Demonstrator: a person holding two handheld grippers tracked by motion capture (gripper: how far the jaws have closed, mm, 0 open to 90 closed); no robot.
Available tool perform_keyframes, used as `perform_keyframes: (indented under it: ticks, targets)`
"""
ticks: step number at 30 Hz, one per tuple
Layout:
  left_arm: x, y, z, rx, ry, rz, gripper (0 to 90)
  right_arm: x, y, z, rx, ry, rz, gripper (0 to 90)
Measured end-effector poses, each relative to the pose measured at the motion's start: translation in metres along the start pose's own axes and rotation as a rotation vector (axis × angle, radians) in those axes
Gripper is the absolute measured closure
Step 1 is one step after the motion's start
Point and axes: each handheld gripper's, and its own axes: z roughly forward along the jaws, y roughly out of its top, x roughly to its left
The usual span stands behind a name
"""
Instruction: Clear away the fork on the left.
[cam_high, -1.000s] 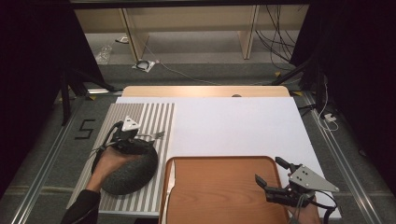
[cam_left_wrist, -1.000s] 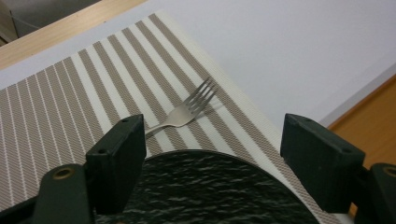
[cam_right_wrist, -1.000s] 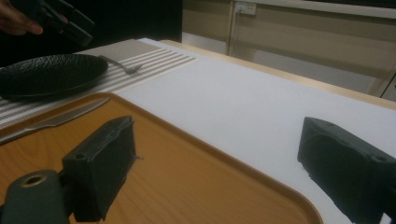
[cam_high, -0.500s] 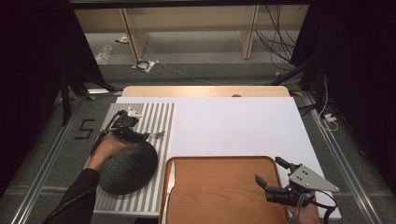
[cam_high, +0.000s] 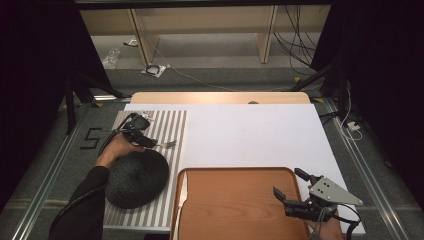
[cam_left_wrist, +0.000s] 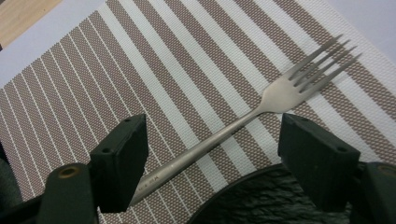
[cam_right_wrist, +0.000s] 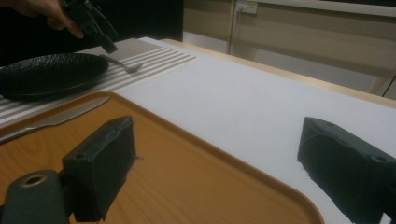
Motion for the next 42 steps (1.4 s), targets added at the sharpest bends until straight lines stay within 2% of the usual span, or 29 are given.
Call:
perform_keyframes:
  ticks: [4, 9, 11, 15, 24, 26, 32, 34, 40, 42]
  targets:
    - [0.004, 0.003, 0.007, 0.028, 0.008, 0.031, 26.3, 0.000, 0.000, 0.000, -0.007, 0.002, 0.001, 12.3]
    - [0.008, 0.006, 0.015, 0.075, -0.010, 0.052, 26.9, 0.000, 0.000, 0.001, -0.010, 0.003, 0.004, 12.3]
    - [0.011, 0.007, 0.018, 0.085, -0.017, 0.047, 27.5, 0.000, 0.000, 0.001, -0.012, 0.004, 0.001, 12.3]
    - [0.015, 0.008, 0.020, 0.109, -0.028, 0.064, 29.2, 0.000, 0.000, 0.001, -0.008, 0.007, 0.001, 12.3]
    - [0.014, 0.013, 0.026, 0.136, -0.049, 0.096, 32.8, 0.000, 0.000, 0.000, 0.001, 0.005, 0.001, 12.5]
    - [0.014, 0.014, 0.027, 0.141, -0.062, 0.101, 33.0, 0.000, 0.000, 0.001, -0.011, 0.007, 0.003, 12.5]
    - [0.015, 0.015, 0.030, 0.174, -0.073, 0.121, 36.0, 0.000, -0.001, 0.001, -0.010, 0.008, 0.004, 12.5]
    - [0.014, 0.015, 0.031, 0.190, -0.076, 0.143, 37.1, 0.000, -0.001, 0.002, -0.010, 0.009, 0.006, 12.5]
    - [0.013, 0.017, 0.034, 0.219, -0.084, 0.178, 43.1, 0.000, -0.001, 0.002, -0.008, 0.009, 0.000, 12.5]
    - [0.013, 0.017, 0.035, 0.220, -0.099, 0.175, 45.3, 0.000, -0.001, 0.002, -0.007, 0.009, 0.001, 12.5]
